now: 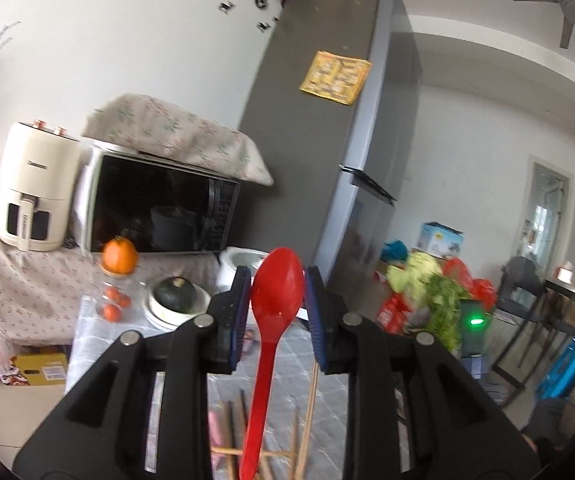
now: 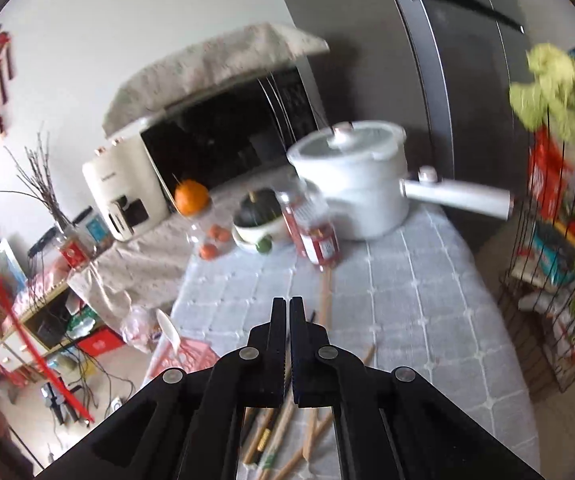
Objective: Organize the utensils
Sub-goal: 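Put the red spoon into the pink basket with the left tool while the right tool carries the chopsticks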
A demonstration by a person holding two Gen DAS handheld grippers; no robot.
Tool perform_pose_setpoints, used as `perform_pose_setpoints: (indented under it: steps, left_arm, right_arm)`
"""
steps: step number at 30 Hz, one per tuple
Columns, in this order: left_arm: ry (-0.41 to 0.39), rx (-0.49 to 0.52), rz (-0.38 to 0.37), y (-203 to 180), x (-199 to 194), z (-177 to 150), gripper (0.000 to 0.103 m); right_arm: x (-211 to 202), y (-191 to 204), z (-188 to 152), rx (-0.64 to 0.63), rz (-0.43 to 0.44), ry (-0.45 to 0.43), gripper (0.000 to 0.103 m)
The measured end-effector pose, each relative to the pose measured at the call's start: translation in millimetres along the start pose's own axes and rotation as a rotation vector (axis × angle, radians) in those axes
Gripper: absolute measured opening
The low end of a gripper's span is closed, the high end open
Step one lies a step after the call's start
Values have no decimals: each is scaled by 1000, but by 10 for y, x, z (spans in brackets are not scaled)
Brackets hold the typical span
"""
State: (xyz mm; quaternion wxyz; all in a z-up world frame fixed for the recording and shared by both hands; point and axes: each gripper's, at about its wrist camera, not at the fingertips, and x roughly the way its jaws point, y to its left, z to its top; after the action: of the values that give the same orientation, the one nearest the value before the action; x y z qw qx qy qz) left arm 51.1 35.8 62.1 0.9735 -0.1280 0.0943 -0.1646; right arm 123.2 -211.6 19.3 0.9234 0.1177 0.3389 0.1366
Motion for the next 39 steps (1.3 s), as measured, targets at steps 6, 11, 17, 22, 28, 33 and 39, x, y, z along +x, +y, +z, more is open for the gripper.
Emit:
perform_pose_setpoints:
  steps: [6, 11, 17, 22, 28, 33, 39]
  left_arm:
    - [60, -79, 51, 239, 246, -169, 29]
    - [113, -99, 45, 246, 203, -235, 29]
    - [133, -101, 38, 279, 177, -256, 29]
    - [146, -112, 42, 340, 224, -272, 29]
    - [160, -110, 57, 385, 291, -308, 29]
    - [120, -102, 90, 399, 274, -297, 29]
    - [32, -57, 136, 367, 275, -270, 29]
  right_arm:
    - [-24, 114, 119, -18, 17, 5, 2]
    - [557, -286, 50, 91, -78, 175, 30]
    - [1523, -558, -151, 100, -132, 348, 38]
    - [2194, -652, -358, 47, -223, 454, 37]
    - [2513, -691, -498, 6, -262, 515, 23]
    - [2472, -677, -538, -28, -267, 489, 9]
    - [1962, -630, -417, 19, -217, 377, 9]
